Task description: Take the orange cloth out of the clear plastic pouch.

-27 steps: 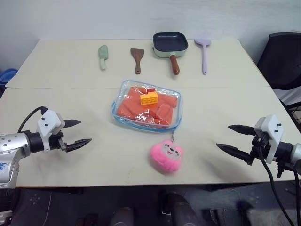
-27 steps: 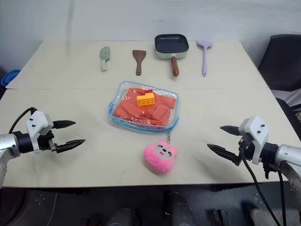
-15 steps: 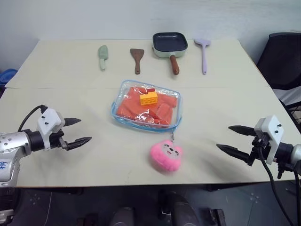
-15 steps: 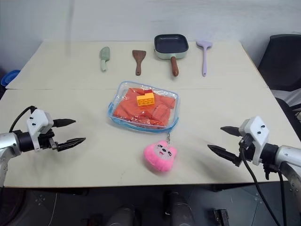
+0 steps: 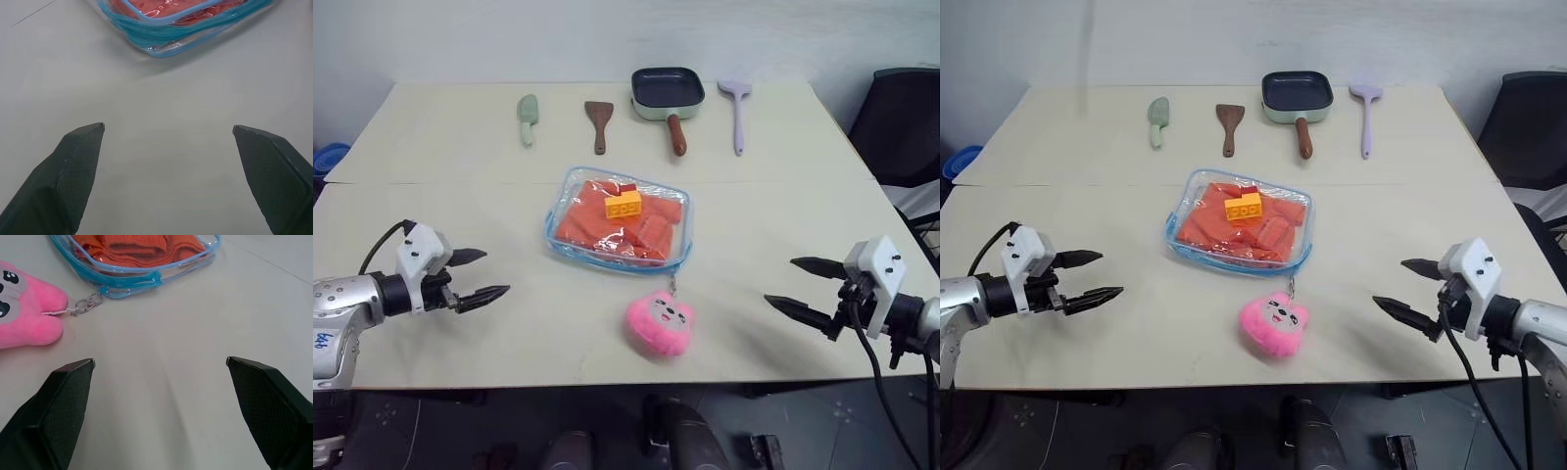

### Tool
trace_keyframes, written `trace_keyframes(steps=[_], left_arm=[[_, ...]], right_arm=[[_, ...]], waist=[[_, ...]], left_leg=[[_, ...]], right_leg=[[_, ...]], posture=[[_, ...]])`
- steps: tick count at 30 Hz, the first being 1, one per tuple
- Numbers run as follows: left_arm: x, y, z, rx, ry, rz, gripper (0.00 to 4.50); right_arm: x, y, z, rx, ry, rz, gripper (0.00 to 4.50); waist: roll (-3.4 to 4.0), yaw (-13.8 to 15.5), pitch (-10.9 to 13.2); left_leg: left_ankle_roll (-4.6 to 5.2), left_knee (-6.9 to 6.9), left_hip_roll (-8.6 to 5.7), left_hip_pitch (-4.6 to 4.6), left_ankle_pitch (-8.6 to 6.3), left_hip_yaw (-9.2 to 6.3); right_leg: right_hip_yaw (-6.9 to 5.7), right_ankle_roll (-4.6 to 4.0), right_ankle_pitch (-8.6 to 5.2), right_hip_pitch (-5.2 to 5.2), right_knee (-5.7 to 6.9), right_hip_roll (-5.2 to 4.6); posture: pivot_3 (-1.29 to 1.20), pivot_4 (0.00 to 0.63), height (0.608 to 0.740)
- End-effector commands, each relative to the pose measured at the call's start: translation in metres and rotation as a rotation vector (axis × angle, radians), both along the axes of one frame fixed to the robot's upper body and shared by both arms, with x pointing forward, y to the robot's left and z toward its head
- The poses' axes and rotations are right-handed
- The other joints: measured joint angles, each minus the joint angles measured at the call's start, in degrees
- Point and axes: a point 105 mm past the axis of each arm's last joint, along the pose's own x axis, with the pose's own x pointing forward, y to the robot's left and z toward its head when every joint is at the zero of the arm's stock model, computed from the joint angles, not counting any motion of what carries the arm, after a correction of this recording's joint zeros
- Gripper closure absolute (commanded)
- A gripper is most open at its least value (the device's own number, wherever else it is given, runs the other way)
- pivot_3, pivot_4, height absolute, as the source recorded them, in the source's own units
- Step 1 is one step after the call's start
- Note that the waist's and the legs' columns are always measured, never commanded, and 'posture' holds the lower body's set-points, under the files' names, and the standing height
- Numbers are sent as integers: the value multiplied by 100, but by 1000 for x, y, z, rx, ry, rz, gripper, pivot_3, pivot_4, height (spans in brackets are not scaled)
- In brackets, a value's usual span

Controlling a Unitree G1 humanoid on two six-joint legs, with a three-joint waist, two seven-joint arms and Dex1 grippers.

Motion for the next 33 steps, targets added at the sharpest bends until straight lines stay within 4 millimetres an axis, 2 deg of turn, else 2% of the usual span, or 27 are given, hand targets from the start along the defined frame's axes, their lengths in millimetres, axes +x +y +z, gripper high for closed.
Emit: trace_keyframes(steps=[1, 4, 6, 14, 17, 21, 23, 27, 30, 33], left_arm=[[8, -18, 21, -34, -80, -59, 35], [18, -34, 32, -60, -115, -106, 35], [33, -49, 42, -91, -144, -137, 35], [92, -123, 62, -77, -229, -291, 35], [115, -142, 59, -54, -233, -294, 35], [134, -155, 47, -46, -202, -276, 35], [140, -159, 37, -38, -180, -263, 35], [140, -172, 30, -60, -158, -298, 35], [142, -178, 30, -94, -156, -295, 625], [141, -184, 30, -112, -154, -311, 1588]], right_arm=[[-4, 11, 14, 23, -55, 32, 0], [-3, 22, 22, 70, -74, 51, 0], [-1, 33, 30, 121, -100, 60, 0], [7, 84, 44, 199, -185, 109, 0], [7, 97, 47, 201, -210, 127, 0], [5, 101, 53, 215, -231, 123, 0], [3, 102, 55, 219, -242, 113, 0], [-1, 100, 55, 216, -251, 85, 0], [-3, 98, 56, 216, -252, 66, 0], [-5, 98, 56, 221, -248, 54, 0]], waist=[[0, 5, 0], [0, 15, 0], [-1, 26, 0], [-2, 9, -1], [-2, 7, -1], [-2, 0, -1], [-2, -3, 0], [-3, 6, 0], [-3, 11, 0], [-4, 10, 0]], left_leg=[[-1, 0, -2, 0, 1, 0], [-4, 1, -6, 1, 4, -2], [-6, 2, -7, 0, 7, -3], [-15, 10, -19, -2, 17, 0], [-16, 18, -23, -9, 18, 3], [-16, 23, -31, -17, 19, 11], [-16, 23, -31, -18, 19, 13], [-15, 24, -31, -26, 19, 14], [-14, 48, -27, -51, 18, 6], [-10, 59, -28, -55, 16, 1]], right_leg=[[0, 0, 0, 0, 1, 0], [1, 0, 0, 3, 3, -1], [0, 1, 1, 5, 4, -2], [0, 5, 4, 5, 40, 1], [-5, 5, 4, 2, 39, 6], [-12, 5, 5, 2, 34, 12], [-13, 5, 5, 2, 34, 11], [-23, 5, 4, 1, 32, 9], [-40, 5, 5, -6, 33, 6], [-42, 8, 7, -5, 36, 1]], posture=[[0, 150, 740], [0, 150, 740], [0, 150, 740], [0, 150, 740], [0, 150, 740], [0, 150, 740], [0, 150, 740], [0, 150, 740], [0, 150, 740], [0, 150, 740]])
